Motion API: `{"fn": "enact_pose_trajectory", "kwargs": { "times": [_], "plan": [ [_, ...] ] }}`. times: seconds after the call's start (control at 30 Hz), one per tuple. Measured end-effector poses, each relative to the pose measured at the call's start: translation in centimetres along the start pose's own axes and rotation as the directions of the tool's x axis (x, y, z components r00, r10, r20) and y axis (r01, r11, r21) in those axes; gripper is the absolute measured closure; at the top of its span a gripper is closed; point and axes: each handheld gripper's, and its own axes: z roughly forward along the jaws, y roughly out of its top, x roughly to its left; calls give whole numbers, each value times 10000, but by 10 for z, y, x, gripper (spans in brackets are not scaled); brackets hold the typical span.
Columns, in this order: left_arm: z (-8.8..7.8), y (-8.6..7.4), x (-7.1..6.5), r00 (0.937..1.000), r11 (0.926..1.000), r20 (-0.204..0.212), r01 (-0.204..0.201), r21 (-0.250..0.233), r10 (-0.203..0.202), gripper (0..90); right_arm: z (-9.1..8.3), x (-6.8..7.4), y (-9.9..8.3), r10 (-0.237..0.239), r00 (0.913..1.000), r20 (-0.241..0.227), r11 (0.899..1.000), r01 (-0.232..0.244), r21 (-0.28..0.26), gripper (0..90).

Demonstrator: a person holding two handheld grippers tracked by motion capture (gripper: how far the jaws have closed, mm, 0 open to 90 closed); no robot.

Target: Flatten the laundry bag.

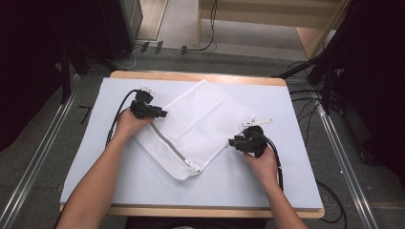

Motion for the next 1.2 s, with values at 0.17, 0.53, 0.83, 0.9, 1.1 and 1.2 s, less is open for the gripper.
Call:
{"fn": "enact_pose_trajectory", "kwargs": {
  "times": [0.17, 0.53, 0.83, 0.9, 1.1, 1.2],
  "plan": [
    [1, 0, -3, 9998, 9998, -89, -181, 81, 182, 726, 7, -2, 0, 39, 9999, 108, 10000, -40, 8, 622],
    [-7, -2, 9, 9955, 10000, -940, 93, -13, -94, 603, 10, 0, 1, -104, 9999, 106, 9999, 103, 14, 613],
    [-5, -2, 2, 9948, 9992, -967, -290, 270, 315, 823, 15, 6, 3, -202, 9997, 131, 9997, 203, -121, 563],
    [-4, -2, 2, 9974, 9995, -702, -109, 293, 129, 892, 18, 9, 4, -289, 9993, 224, 9993, 295, -236, 562],
    [-4, -2, 2, 9993, 9991, -361, 99, 403, -84, 900, 26, 20, 7, -507, 9958, 760, 9973, 546, -496, 598],
    [-5, -2, 2, 9993, 9990, -281, 263, 374, -252, 900, 29, 26, 6, -1026, 9857, 1337, 9929, 1096, -462, 688]
  ]
}}
